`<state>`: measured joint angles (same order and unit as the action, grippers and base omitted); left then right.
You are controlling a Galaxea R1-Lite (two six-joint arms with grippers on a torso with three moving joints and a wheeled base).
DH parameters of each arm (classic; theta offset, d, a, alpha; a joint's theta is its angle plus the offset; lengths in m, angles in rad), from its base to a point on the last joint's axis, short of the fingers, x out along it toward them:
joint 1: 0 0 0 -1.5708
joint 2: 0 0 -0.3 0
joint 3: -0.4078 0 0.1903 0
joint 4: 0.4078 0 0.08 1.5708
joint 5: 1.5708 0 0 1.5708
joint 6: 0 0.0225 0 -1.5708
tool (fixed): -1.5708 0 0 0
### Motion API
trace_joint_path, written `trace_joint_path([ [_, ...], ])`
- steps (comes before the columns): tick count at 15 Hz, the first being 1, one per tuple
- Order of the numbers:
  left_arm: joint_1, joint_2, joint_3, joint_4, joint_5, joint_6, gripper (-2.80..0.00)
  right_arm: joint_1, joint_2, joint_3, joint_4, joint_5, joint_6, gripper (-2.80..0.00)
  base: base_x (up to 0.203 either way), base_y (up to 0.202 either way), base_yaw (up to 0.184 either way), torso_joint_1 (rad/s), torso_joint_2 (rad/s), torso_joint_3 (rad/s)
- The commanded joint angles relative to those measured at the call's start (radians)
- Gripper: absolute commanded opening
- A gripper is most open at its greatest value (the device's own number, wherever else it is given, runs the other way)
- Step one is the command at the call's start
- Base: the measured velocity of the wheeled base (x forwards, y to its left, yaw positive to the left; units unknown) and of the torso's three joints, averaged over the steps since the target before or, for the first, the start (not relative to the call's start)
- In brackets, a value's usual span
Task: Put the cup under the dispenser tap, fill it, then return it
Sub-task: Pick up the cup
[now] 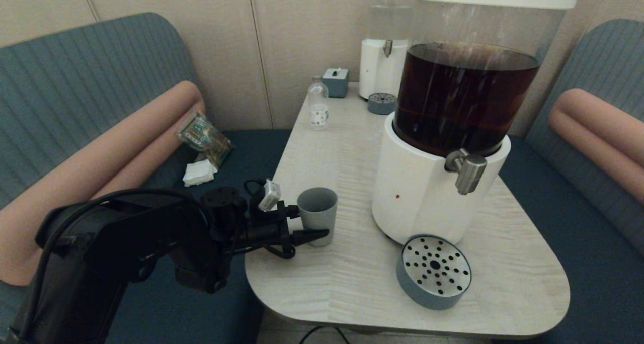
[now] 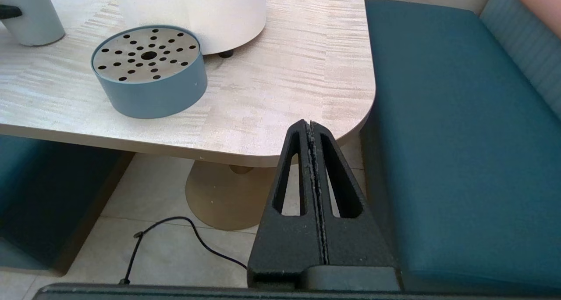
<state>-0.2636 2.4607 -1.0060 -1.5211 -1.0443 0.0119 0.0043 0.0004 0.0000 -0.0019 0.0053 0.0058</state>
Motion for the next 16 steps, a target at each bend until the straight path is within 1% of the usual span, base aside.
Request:
trace_joint_path([
  [1, 0.0, -0.022, 0.005, -0.009, -0.007, -0.002, -2.8, 0.0, 0.0, 0.002, 0.0, 0.001, 0.0, -2.8, 0.0, 0.0, 0.0, 0.0, 0.0, 0.0],
  [4, -0.003, -0.078, 0.03, -0.009, -0.005, -0.003, -2.8, 0.0, 0.0, 0.0, 0.0, 0.001, 0.0, -2.8, 0.0, 0.0, 0.0, 0.0, 0.0, 0.0],
  [7, -0.005, -0.182, 0.162, -0.009, 0.014, -0.003, -2.8, 0.0, 0.0, 0.002, 0.0, 0.001, 0.0, -2.8, 0.0, 0.0, 0.0, 0.0, 0.0, 0.0],
  [10, -0.012, -0.341, 0.321, -0.009, 0.019, 0.0, -2.8, 0.0, 0.0, 0.001, 0.0, 0.001, 0.0, -2.8, 0.0, 0.0, 0.0, 0.0, 0.0, 0.0],
  [12, -0.045, -0.421, 0.393, -0.009, 0.026, -0.002, -2.8, 0.0, 0.0, 0.002, 0.0, 0.001, 0.0, -2.8, 0.0, 0.0, 0.0, 0.0, 0.0, 0.0],
  [13, -0.079, -0.446, 0.407, -0.009, 0.053, -0.004, -2.8, 0.0, 0.0, 0.001, -0.001, 0.001, 0.0, -2.8, 0.0, 0.0, 0.0, 0.0, 0.0, 0.0],
  [14, -0.111, -0.464, 0.415, -0.009, 0.085, -0.011, -2.8, 0.0, 0.0, 0.002, 0.0, 0.001, 0.0, -2.8, 0.0, 0.0, 0.0, 0.0, 0.0, 0.0],
  [16, -0.179, -0.474, 0.4, -0.009, 0.11, -0.032, -2.8, 0.0, 0.0, 0.002, 0.0, 0.001, 0.0, -2.8, 0.0, 0.0, 0.0, 0.0, 0.0, 0.0],
])
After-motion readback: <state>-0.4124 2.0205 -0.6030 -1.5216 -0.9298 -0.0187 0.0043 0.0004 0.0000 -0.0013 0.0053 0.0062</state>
